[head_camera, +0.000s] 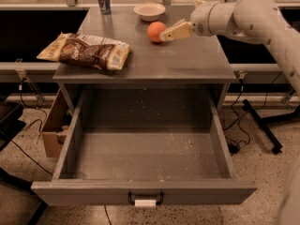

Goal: Place orange into top drawer

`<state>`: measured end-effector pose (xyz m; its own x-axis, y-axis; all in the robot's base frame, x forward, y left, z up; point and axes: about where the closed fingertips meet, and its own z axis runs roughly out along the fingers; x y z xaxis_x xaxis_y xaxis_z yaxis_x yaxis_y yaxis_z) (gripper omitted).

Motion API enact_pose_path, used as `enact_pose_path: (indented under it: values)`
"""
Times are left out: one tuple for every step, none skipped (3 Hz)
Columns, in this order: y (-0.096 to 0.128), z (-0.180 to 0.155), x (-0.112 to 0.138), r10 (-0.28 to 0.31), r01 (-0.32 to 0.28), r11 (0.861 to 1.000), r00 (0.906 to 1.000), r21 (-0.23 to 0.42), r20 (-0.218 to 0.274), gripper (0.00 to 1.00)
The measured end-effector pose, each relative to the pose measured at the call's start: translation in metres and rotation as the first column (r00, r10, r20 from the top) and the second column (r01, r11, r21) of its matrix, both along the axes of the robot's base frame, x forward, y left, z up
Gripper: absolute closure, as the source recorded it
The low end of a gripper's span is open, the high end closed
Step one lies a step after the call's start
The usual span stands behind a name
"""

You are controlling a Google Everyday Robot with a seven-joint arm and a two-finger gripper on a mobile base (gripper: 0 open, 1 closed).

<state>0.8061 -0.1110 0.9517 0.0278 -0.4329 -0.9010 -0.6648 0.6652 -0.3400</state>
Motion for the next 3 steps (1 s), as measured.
enact_pose_path:
  values:
    - [0.001, -0.020, 0.040, -0.070, 0.073, 0.996, 0.9964, 0.055, -0.047, 0.00]
    - [0.010, -0.031, 0.059, -0.072, 0.080, 0.993, 0.9940, 0.088, -0.082, 0.00]
    - [0.040, -0.045, 0.074, -0.014, 0.029, 0.992, 0.9927, 0.125, -0.120, 0.00]
